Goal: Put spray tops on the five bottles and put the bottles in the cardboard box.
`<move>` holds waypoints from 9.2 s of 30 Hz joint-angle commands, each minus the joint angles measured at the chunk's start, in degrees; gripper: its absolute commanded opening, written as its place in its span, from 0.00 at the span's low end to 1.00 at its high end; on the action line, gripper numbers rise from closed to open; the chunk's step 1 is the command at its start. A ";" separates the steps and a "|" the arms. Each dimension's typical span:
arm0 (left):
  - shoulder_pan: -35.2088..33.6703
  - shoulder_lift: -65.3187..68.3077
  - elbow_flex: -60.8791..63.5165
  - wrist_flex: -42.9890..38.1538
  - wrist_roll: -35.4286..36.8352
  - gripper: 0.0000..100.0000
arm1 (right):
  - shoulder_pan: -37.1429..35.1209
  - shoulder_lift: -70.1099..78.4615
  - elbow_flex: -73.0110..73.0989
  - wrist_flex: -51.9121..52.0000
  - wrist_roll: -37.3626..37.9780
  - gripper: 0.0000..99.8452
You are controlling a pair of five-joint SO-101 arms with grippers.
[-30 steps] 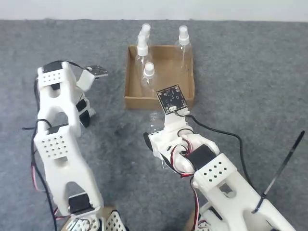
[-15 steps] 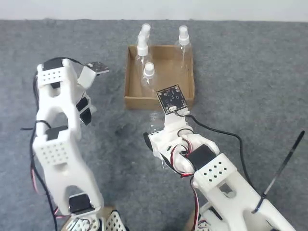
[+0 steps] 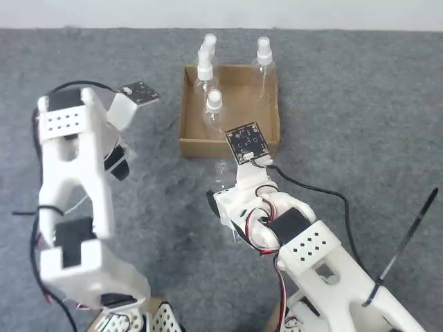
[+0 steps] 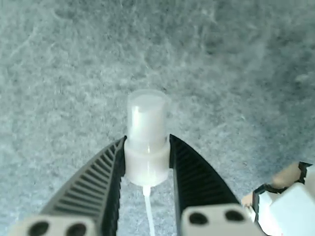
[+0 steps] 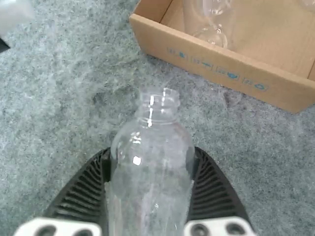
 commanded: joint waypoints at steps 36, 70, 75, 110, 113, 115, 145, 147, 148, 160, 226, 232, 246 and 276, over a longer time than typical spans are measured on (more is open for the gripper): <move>14.42 -55.65 29.76 -28.22 56.70 0.01 | 0.48 -30.37 18.73 -14.73 -0.09 0.01; 18.64 -85.98 48.75 -54.33 87.38 0.01 | -4.18 -34.77 33.32 -33.71 14.59 0.01; 18.99 -91.60 54.20 -58.73 88.26 0.01 | -4.26 -34.77 33.32 -33.89 14.59 0.01; 24.26 -99.60 68.62 -72.09 88.00 0.01 | -4.26 -34.77 33.32 -33.89 14.68 0.01; 22.07 -99.60 67.74 -72.00 88.00 0.01 | -4.26 -34.77 33.32 -33.89 14.68 0.01; 21.10 -99.60 67.47 -72.00 88.09 0.01 | -4.26 -34.77 33.32 -33.89 14.68 0.01; 36.57 -99.52 72.40 -58.81 74.37 0.01 | -4.18 -34.77 33.32 -33.98 20.31 0.01; 36.57 -99.52 72.40 -58.81 73.67 0.01 | -4.18 -34.77 33.32 -33.98 20.31 0.01; 36.57 -99.52 72.40 -58.64 73.67 0.01 | -4.18 -34.77 33.32 -33.98 20.31 0.01; 34.29 -99.52 72.75 -55.65 70.77 0.15 | -4.18 -34.77 33.41 -33.89 20.40 0.01; 31.47 -99.34 70.29 -50.37 71.30 0.26 | -8.40 -34.86 34.11 -33.98 20.48 0.01; 31.47 -99.43 75.21 -55.30 68.92 0.26 | -8.40 -34.86 34.11 -33.98 20.48 0.01; 38.33 -99.60 76.09 -55.91 59.34 0.05 | -6.29 -34.86 34.20 -33.98 20.48 0.01; 40.70 -111.03 73.27 -44.92 59.69 0.21 | -4.18 -34.77 35.43 -37.23 20.48 0.01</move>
